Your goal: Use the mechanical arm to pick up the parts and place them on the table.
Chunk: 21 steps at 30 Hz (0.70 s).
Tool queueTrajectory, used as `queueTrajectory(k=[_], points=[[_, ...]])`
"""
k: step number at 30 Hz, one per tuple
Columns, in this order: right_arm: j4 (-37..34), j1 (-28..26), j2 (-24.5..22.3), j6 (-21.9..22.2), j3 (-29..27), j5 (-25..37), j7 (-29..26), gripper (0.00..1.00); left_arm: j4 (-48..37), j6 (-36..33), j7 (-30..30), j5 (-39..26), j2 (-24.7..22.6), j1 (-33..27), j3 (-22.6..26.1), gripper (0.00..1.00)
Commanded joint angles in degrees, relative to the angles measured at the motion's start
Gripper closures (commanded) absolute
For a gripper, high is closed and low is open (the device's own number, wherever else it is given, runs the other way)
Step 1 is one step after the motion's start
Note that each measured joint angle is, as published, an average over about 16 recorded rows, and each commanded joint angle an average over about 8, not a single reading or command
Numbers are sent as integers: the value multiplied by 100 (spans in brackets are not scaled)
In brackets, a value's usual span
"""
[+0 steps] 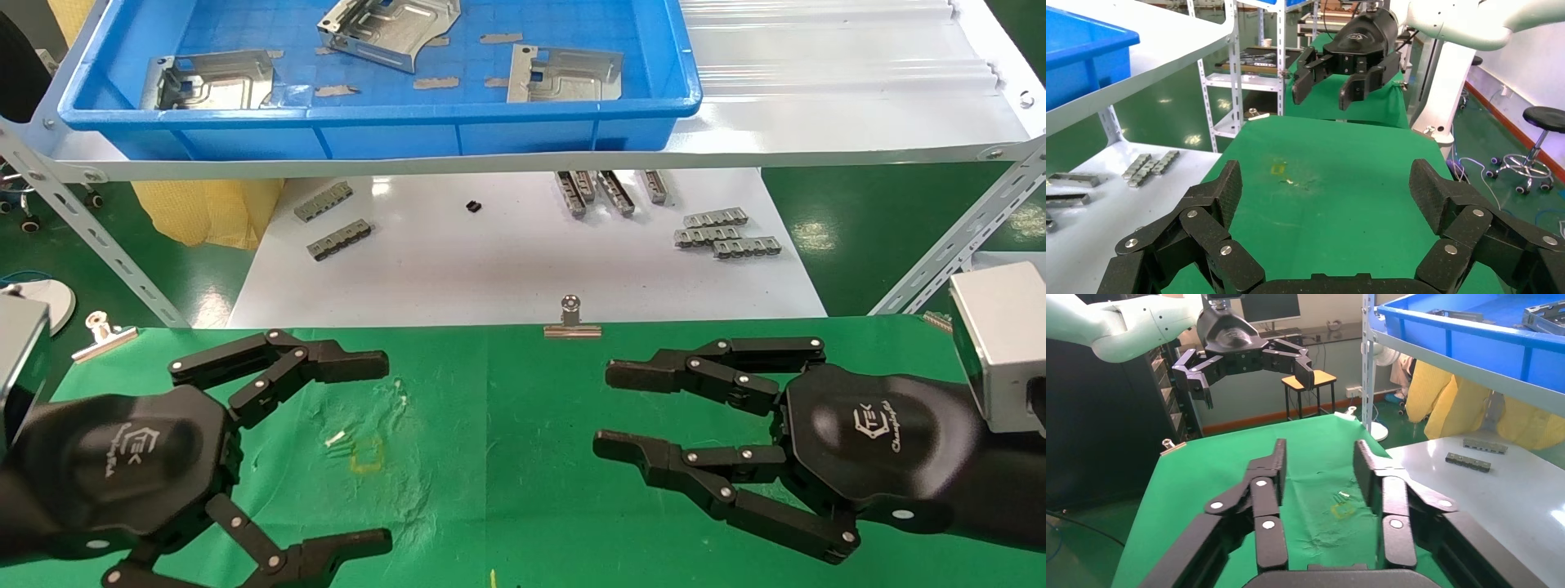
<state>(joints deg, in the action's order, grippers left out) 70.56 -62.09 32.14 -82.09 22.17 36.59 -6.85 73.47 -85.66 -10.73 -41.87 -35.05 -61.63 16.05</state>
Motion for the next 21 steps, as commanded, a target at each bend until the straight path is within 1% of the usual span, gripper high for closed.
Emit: queueTrajectory(k=[1, 14, 18, 21], points=[[0, 0, 0, 0, 0, 0, 0, 100, 0, 0, 0, 0, 0, 0, 0, 0], [0, 0, 0, 0, 0, 0, 0, 100, 29, 7, -2, -20, -1, -79, -8, 0], [0, 0, 0, 0, 0, 0, 0, 100, 27, 70, -78, -166, -62, -477, 12, 0], [0, 0, 0, 0, 0, 0, 0, 100, -119, 201, -212, -448, -240, -1078, 102, 0]])
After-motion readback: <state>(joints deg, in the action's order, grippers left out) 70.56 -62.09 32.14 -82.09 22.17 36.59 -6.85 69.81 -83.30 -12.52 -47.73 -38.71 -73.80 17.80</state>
